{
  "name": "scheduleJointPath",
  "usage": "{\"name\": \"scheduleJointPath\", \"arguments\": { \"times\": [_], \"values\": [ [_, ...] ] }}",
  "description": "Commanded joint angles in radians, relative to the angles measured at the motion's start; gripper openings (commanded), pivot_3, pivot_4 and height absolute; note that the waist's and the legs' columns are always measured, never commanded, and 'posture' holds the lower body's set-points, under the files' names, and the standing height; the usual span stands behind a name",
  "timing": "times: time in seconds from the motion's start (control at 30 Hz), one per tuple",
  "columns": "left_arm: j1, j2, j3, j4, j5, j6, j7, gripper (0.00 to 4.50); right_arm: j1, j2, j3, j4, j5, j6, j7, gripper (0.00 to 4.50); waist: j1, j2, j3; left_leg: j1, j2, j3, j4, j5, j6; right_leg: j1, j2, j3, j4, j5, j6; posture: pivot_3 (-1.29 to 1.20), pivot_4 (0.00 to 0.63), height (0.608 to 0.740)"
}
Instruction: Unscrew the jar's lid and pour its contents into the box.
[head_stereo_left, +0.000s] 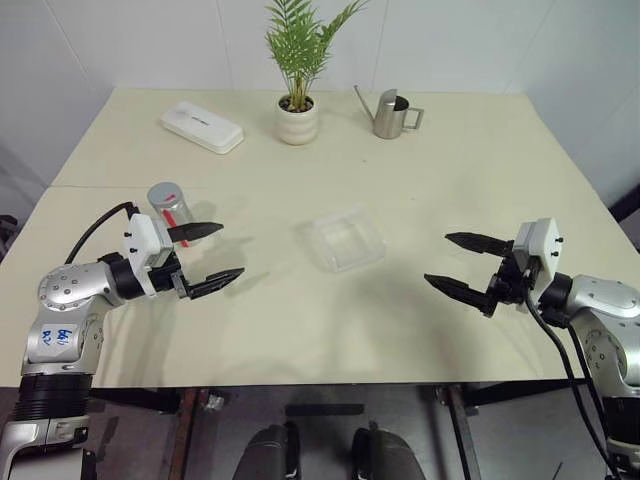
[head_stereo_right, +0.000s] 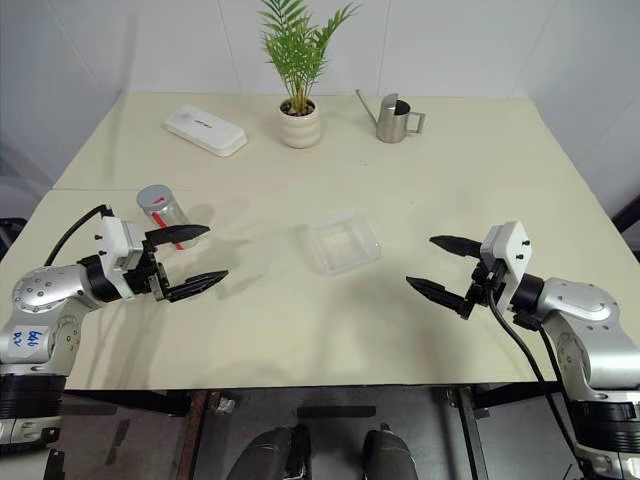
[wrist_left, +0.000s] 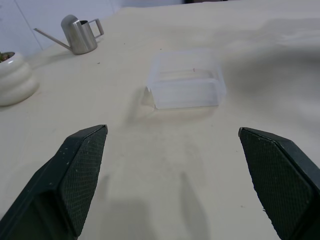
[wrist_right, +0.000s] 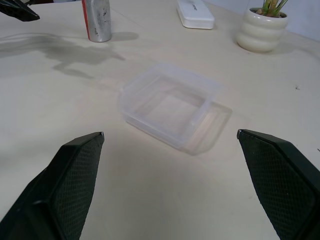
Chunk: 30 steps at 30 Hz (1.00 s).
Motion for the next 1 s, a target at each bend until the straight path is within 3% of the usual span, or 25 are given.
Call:
{"name": "scheduleJointPath", "arguments": {
  "times": [0.03, 0.27, 0.47, 0.67, 1.0],
  "values": [
    [0.034, 0.005, 0.049, -0.057, -0.015, -0.002, 0.026, 4.48, -0.004, -0.006, -0.007, -0.027, 0.007, -0.022, 0.020, 4.50, -0.002, 0.000, 0.000, 0.000, 0.000, 0.000, 0.000, 0.000, 0.000, 0.000, 0.000, 0.000, 0.000, 0.000, 0.000, 0.00, 0.150, 0.740],
    [0.225, -0.037, 0.163, -0.213, -0.023, 0.029, 0.172, 4.48, -0.134, 0.066, 0.085, 0.010, -0.001, -0.017, 0.022, 4.50, -0.010, 0.001, 0.001, 0.001, 0.000, 0.000, 0.000, -0.002, -0.004, -0.001, -0.001, 0.002, -0.001, 0.000, 0.000, 0.00, 0.150, 0.740],
    [0.369, -0.205, 0.279, -0.381, 0.066, 0.124, 0.562, 4.48, -0.311, 0.169, 0.163, 0.011, 0.026, 0.042, 0.005, 4.50, -0.012, 0.001, 0.001, 0.000, 0.000, -0.001, 0.000, -0.002, -0.004, -0.001, -0.002, 0.006, 0.001, 0.000, 0.000, 0.00, 0.150, 0.740],
    [0.285, -0.348, 0.215, -0.371, 0.207, 0.171, 0.841, 4.48, -0.413, 0.274, 0.239, -0.027, 0.026, 0.106, -0.043, 4.50, 0.013, 0.001, 0.000, 0.000, -0.001, -0.002, 0.002, -0.003, -0.005, -0.001, -0.003, 0.006, 0.005, 0.000, 0.000, 0.00, 0.150, 0.740],
    [0.054, -0.385, 0.110, -0.084, 0.309, 0.051, 0.914, 4.48, -0.455, 0.378, 0.281, -0.048, 0.008, 0.139, -0.146, 4.50, 0.019, 0.000, 0.000, 0.000, -0.002, 0.001, 0.001, -0.002, -0.003, -0.003, 0.000, 0.000, 0.006, 0.000, 0.001, 0.00, 0.150, 0.740]
  ]
}}
